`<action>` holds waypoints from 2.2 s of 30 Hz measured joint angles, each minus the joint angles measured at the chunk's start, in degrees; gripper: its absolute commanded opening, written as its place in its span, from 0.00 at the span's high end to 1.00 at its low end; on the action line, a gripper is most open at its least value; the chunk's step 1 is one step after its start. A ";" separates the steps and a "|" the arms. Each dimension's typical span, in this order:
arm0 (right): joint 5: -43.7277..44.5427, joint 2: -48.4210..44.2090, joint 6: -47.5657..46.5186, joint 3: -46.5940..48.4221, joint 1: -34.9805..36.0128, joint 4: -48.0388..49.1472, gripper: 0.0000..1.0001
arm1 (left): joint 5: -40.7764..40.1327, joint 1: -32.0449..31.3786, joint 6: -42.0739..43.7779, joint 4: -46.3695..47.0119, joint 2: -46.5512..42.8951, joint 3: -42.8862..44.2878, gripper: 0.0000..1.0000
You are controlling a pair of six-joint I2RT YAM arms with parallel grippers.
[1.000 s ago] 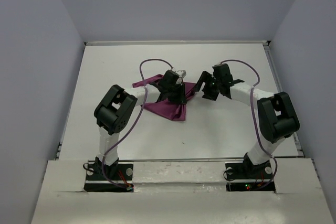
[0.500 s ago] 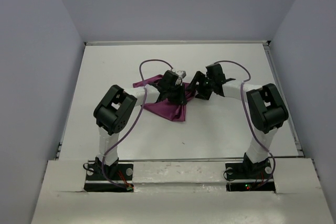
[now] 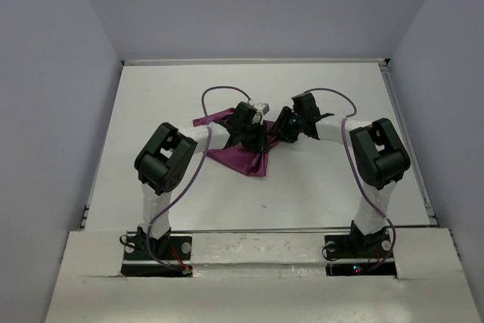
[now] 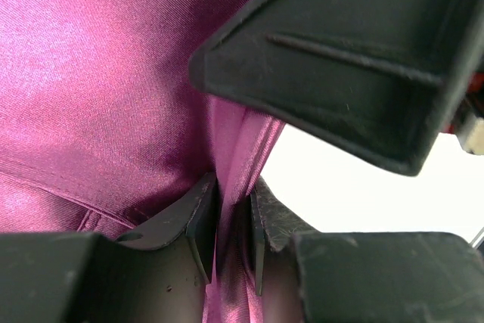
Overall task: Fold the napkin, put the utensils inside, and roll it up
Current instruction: Roll the napkin at the center of the board.
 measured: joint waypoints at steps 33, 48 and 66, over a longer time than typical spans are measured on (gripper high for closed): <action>8.81 -2.73 0.83 2.08 1.49 -14.10 0.99 | -0.96 0.24 8.96 -6.88 -8.09 -0.09 0.10; 11.06 -2.71 1.75 6.03 1.51 -19.69 0.99 | -13.92 -8.22 11.06 -3.56 -14.19 -7.67 0.18; 11.43 -2.73 1.73 7.74 2.23 -21.03 0.99 | -27.47 -15.06 12.59 -1.88 -11.41 -5.09 0.11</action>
